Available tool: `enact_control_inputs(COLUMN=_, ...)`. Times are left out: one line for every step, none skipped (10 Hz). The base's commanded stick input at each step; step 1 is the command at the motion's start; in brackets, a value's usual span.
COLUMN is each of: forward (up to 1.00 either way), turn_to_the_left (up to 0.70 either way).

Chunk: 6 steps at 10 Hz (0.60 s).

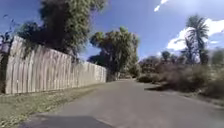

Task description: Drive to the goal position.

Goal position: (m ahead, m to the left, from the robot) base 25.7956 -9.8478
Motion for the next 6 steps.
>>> enact_control_inputs(forward=1.00, turn_to_the_left=0.00)
enact_control_inputs(forward=1.00, turn_to_the_left=0.00)
enact_control_inputs(forward=1.00, turn_to_the_left=-0.40)
enact_control_inputs(forward=1.00, turn_to_the_left=-0.40)
enact_control_inputs(forward=1.00, turn_to_the_left=-0.40)
enact_control_inputs(forward=1.00, turn_to_the_left=-0.40)
